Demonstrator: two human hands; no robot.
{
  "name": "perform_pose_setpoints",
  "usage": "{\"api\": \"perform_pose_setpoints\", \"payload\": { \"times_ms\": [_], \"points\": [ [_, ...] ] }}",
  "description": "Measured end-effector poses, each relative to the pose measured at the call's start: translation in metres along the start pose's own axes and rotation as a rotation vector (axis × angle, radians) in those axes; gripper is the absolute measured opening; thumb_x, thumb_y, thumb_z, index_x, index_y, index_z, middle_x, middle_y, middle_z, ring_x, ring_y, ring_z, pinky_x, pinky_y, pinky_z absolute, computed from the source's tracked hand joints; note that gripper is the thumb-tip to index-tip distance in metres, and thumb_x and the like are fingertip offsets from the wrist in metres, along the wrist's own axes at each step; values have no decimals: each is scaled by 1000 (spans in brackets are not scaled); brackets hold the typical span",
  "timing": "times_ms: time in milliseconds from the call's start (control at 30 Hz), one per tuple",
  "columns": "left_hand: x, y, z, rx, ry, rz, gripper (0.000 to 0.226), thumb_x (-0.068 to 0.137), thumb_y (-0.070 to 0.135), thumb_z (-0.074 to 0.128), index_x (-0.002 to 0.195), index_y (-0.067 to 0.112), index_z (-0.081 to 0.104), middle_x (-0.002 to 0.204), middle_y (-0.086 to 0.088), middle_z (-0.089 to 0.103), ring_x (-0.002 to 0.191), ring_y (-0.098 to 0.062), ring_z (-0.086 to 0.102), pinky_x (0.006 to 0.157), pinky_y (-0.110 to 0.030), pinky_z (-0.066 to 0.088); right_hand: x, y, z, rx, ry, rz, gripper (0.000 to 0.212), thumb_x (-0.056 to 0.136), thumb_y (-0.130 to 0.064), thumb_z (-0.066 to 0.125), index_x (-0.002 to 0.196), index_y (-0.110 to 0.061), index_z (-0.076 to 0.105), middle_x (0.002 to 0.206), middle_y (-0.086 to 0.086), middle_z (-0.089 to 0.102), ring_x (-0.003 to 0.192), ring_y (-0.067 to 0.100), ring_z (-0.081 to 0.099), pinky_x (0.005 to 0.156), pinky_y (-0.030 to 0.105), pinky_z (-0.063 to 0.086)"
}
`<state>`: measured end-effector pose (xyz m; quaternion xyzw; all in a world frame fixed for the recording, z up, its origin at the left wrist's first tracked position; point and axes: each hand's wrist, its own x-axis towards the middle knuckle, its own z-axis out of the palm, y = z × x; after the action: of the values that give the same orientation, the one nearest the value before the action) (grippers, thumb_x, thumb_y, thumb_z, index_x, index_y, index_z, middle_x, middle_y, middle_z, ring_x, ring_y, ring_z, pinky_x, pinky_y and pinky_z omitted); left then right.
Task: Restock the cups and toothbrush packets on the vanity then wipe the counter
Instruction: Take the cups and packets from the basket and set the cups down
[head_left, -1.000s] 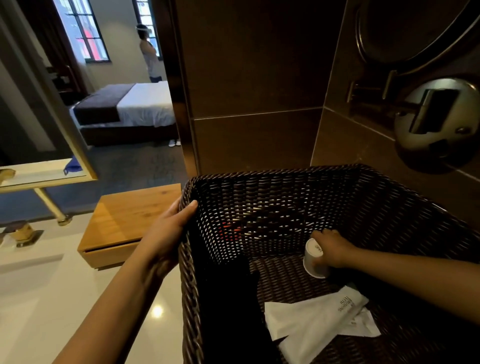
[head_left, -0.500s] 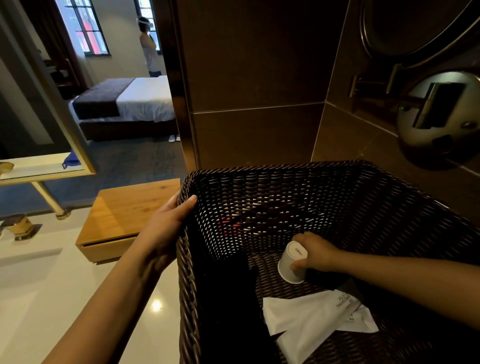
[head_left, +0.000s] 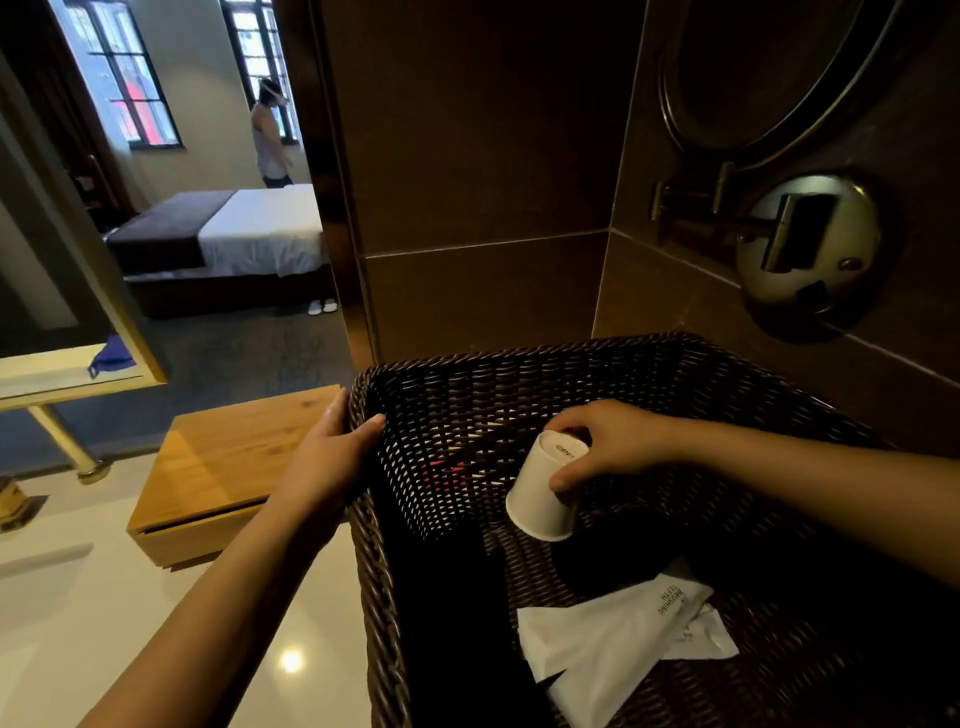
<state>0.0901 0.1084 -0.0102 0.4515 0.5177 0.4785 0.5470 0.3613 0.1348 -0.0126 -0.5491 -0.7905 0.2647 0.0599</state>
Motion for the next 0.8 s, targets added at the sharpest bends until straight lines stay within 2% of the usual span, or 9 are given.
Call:
{"api": "perform_pose_setpoints", "payload": {
  "times_ms": [67, 133, 200, 267, 333, 467, 567, 667, 800],
  "points": [
    [1, 1, 0, 38, -17, 4, 51, 93, 7, 44, 141, 17, 31, 133, -9, 50, 102, -18, 55, 82, -29, 46, -9, -12, -13, 18, 27, -6, 51, 72, -37, 76, 117, -17, 62, 113, -3, 65, 101, 14, 61, 88, 31, 52],
    [4, 0, -1, 204, 22, 60, 61, 92, 11, 48, 146, 16, 20, 149, -11, 34, 123, -22, 44, 100, -35, 39, -18, -21, -25, 31, 57, -1, 50, 73, -38, 75, 117, -19, 61, 114, -2, 64, 101, 15, 62, 89, 34, 53],
    [1, 7, 1, 611, 109, 252, 74, 90, 23, 54, 148, 14, 8, 158, -9, 10, 143, -23, 16, 116, -39, 19, -25, -31, -34, 53, 90, 10, 47, 74, -38, 74, 116, -19, 62, 112, -2, 65, 97, 16, 64, 85, 36, 56],
    [-6, 19, 9, 828, 47, 480, 84, 85, 34, 58, 147, 16, 4, 158, -3, 1, 145, -17, 4, 116, -35, 11, -32, -41, -42, 80, 118, 19, 44, 77, -37, 71, 115, -18, 62, 99, -8, 64, 82, 8, 63, 70, 26, 56],
    [-15, 33, 25, 811, -202, 468, 93, 79, 45, 59, 147, 24, 1, 157, 6, 4, 143, -13, 9, 113, -31, 15, -37, -52, -47, 90, 130, 30, 45, 78, -37, 69, 118, -16, 61, 91, -15, 60, 77, 7, 61, 61, 19, 52],
    [-13, 41, 55, 759, -554, 296, 102, 72, 53, 60, 147, 28, -4, 156, 2, 19, 140, -16, 26, 111, -29, 24, -42, -69, -51, 111, 167, 48, 51, 78, -41, 68, 121, -16, 60, 94, -10, 62, 88, 17, 66, 65, 24, 53],
    [-11, 45, 65, 751, -593, 299, 79, 78, 43, 63, 143, 24, 22, 142, -3, 44, 121, -18, 50, 101, -32, 43, -45, -76, -52, 131, 209, 54, 51, 78, -44, 66, 120, -15, 61, 95, -11, 62, 78, 7, 62, 57, 15, 50],
    [-13, 47, 70, 699, -599, 376, 46, 80, 34, 66, 119, 30, 42, 122, -1, 57, 107, -16, 57, 93, -33, 49, -48, -81, -56, 115, 242, 85, 51, 77, -48, 64, 116, -16, 64, 94, -6, 66, 64, 4, 59, 55, 12, 46],
    [-9, 46, 72, 752, -584, 417, 60, 75, 44, 69, 124, 16, 49, 119, -7, 59, 105, -21, 58, 90, -36, 50, -49, -82, -57, 159, 258, 102, 48, 81, -48, 60, 114, -14, 65, 99, 2, 67, 68, 4, 57, 58, 15, 45]
  ]
}}
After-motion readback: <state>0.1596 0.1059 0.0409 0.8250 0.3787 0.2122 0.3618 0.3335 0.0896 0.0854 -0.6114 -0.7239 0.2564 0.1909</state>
